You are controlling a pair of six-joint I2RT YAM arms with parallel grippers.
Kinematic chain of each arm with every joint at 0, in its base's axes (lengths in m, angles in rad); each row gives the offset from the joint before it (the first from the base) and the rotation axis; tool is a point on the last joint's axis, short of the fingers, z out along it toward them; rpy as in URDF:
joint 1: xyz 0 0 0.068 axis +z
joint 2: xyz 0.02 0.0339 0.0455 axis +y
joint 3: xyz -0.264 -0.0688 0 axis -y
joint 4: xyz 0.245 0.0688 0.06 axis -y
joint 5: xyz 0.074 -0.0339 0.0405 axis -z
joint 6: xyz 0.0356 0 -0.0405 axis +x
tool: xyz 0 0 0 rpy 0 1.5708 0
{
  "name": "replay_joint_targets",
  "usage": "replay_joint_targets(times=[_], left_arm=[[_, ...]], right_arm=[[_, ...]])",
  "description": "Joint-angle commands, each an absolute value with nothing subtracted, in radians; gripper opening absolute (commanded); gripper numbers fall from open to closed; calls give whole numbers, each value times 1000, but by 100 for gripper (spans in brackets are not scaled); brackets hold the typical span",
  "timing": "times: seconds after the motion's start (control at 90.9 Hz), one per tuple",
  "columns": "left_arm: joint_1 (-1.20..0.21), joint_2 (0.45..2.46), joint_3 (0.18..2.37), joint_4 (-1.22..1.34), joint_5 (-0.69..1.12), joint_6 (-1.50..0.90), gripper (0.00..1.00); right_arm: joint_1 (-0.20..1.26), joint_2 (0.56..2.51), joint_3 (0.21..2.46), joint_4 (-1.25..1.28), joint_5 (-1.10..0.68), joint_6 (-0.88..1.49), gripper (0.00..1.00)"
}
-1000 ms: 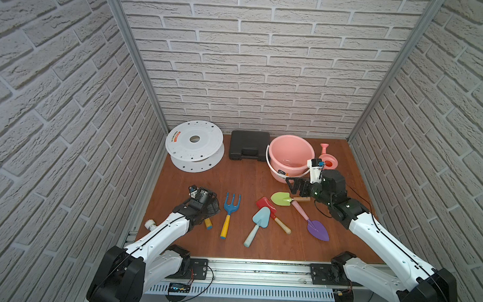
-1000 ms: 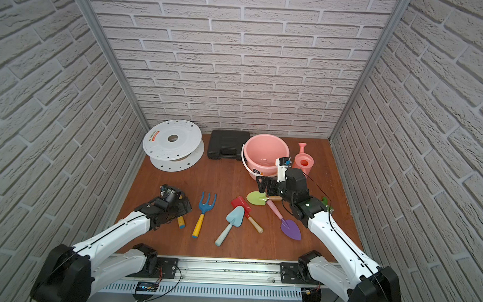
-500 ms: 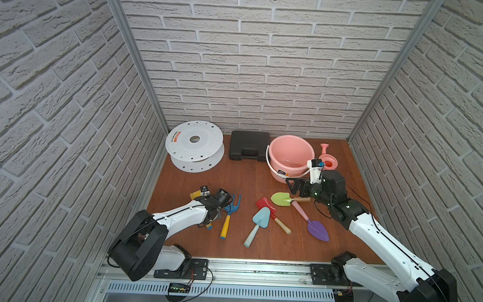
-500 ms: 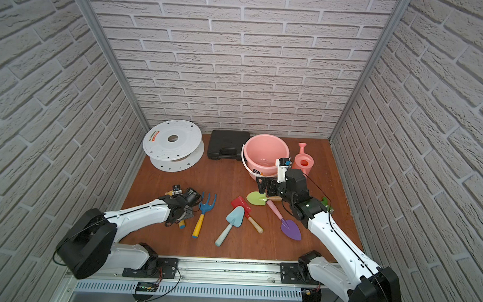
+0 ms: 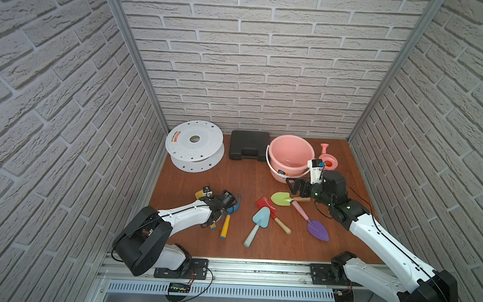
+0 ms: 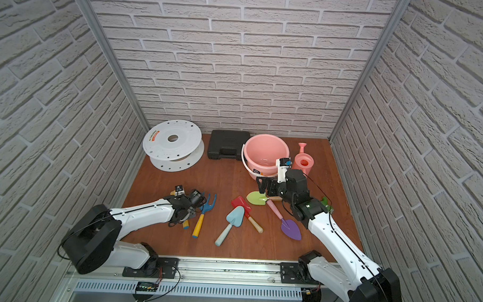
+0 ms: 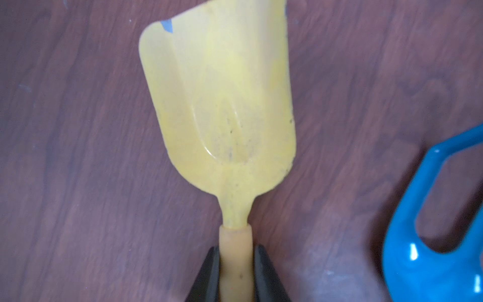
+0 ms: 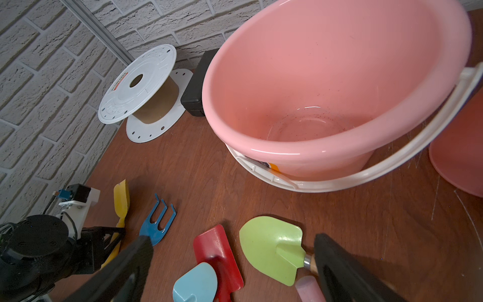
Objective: Organize the gardening tools
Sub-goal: Pick up the gardening tool from the center of the board, then place the gardening tool in the container.
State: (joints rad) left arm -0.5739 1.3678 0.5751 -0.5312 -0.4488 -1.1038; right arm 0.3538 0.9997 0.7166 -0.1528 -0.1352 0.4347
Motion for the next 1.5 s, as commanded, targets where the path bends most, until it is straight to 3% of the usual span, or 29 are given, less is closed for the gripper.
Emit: replay_joint_targets(times=[0.0, 0.022, 0.264, 0.517, 0.77, 1.111, 1.331, 1.485], left_arm=[[-583, 1325, 567, -601, -454, -1106, 4], [-583, 1316, 571, -609, -455, -1102, 0], [-605, 1210, 715, -751, -475, -1028, 0], [-649, 1243, 1053, -822, -411, -872, 0], [-730, 1553, 1568, -883, -376, -646, 0], [-735, 2028, 2171, -1006, -152, -447, 0], [-721, 2221, 2472, -1039, -93, -401, 0], [-706, 2283, 2514, -1014, -48, -404, 0]], right_arm=[[365, 985, 706, -110, -136, 443, 100], [365, 985, 705, -109, -137, 445, 100], [365, 982, 705, -109, -137, 443, 100], [367, 928, 692, -125, -83, 436, 100], [366, 813, 648, -117, 17, 434, 100], [365, 810, 647, -118, 31, 434, 100], [364, 825, 648, -113, 27, 433, 100], [364, 825, 650, -116, 25, 433, 100]])
